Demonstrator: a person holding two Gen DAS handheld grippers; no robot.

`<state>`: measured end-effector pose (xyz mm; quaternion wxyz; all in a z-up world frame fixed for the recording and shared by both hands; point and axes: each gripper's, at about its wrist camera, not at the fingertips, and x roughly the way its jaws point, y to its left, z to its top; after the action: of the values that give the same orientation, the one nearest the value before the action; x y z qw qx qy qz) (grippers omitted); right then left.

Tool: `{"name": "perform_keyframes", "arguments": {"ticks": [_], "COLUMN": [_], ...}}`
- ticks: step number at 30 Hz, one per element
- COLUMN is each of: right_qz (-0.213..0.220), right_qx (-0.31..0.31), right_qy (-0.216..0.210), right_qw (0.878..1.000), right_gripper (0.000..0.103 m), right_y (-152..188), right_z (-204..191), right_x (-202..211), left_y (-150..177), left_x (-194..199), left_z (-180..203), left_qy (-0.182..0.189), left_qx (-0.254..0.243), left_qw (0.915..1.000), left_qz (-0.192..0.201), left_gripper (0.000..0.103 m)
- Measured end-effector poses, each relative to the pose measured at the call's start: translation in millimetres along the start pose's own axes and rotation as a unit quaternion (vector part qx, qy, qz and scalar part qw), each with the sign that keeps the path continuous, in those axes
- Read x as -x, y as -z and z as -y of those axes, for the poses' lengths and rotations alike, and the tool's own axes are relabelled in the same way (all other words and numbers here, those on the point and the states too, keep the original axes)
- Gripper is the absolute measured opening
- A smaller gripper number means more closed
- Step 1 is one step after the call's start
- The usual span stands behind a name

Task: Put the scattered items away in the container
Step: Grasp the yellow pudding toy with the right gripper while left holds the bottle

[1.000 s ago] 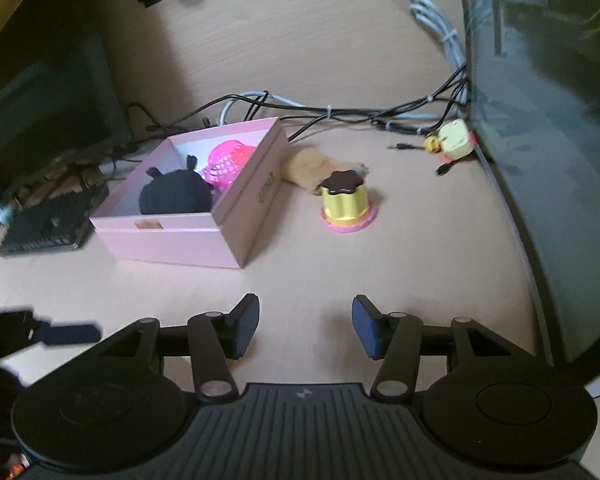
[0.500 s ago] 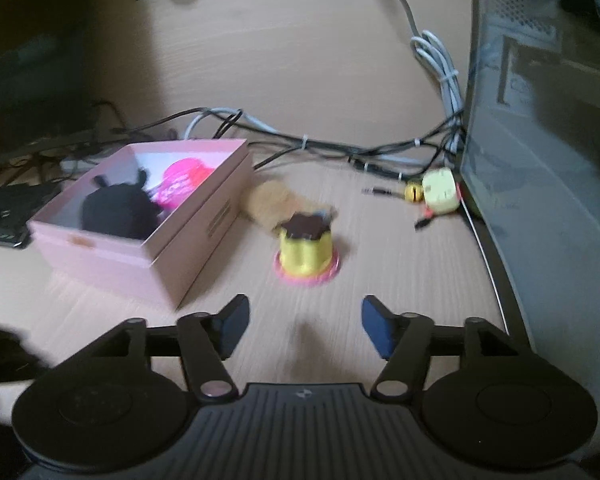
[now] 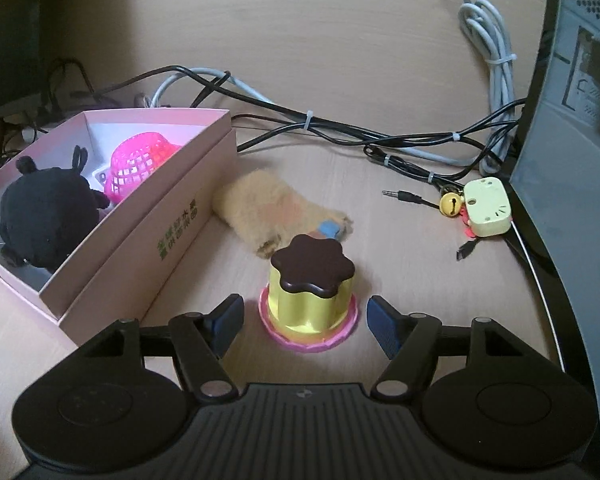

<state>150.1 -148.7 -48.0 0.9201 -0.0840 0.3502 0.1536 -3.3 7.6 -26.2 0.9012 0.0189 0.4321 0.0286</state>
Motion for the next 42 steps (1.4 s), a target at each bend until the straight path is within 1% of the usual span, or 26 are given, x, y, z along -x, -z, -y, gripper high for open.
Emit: {"name": "perform_keyframes", "arguments": {"ticks": [2,6,9,13,17,21,23,28,31,35,39,40,42], "right_qz": [-0.001,-0.003,-0.002,0.000,0.000,-0.007,-0.010,-0.013,-0.017,-0.019,-0.024,-0.026,-0.028], "right_qx": [-0.002,-0.010,-0.012,-0.009,0.001,-0.004,0.005,0.021,0.043,0.065,0.060,0.059,0.058], "right_qy": [-0.005,-0.012,-0.018,-0.031,-0.046,-0.069,-0.079,-0.099,-0.107,-0.103,-0.092,-0.090,-0.088], "right_qw": [1.000,1.000,1.000,0.999,0.999,0.998,0.997,0.995,0.993,0.992,0.994,0.994,0.994], "right_gripper": [0.055,0.054,0.054,0.054,0.054,0.054,0.054,0.054,0.054,0.054,0.055,0.056,0.062], "right_y": [-0.1,3.5,11.7,25.5,41.9,56.3,62.7,72.9,78.3,84.0,88.4,89.5,92.6], "right_z": [0.9,3.0,3.8,-0.1,-13.3,-28.1,-38.2,-60.3,-72.2,-80.9,-81.2,-81.7,-82.7], "right_x": [1.9,11.5,26.8,55.0,83.5,108.2,119.4,138.7,148.8,159.4,160.0,159.4,158.0], "left_y": [3.1,7.3,8.8,13.1,16.2,16.5,16.2,17.1,18.6,21.9,25.4,26.2,27.4], "left_x": [1.0,1.9,1.3,5.2,4.2,2.0,1.9,2.7,3.6,7.2,10.7,11.2,10.9], "left_z": [-4.6,-8.9,-8.8,-7.1,-9.8,-11.0,-10.5,-10.6,-12.6,-17.1,-19.0,-19.3,-19.5], "left_qy": [-0.002,-0.001,0.002,0.006,0.015,0.021,0.025,0.035,0.040,0.047,0.053,0.055,0.056], "left_qx": [0.005,0.007,0.004,-0.009,-0.009,-0.014,-0.019,-0.030,-0.033,-0.035,-0.036,-0.036,-0.038], "left_qw": [1.0000,1.0000,1.0000,0.9999,0.9998,0.9997,0.9995,0.9989,0.9986,0.9982,0.9978,0.9978,0.9976], "left_qz": [-0.003,-0.006,-0.006,0.000,0.000,0.003,0.005,0.010,0.012,0.015,0.015,0.015,0.014], "left_gripper": [0.030,0.030,0.030,0.037,0.037,0.042,0.043,0.044,0.046,0.049,0.051,0.051,0.051]}}
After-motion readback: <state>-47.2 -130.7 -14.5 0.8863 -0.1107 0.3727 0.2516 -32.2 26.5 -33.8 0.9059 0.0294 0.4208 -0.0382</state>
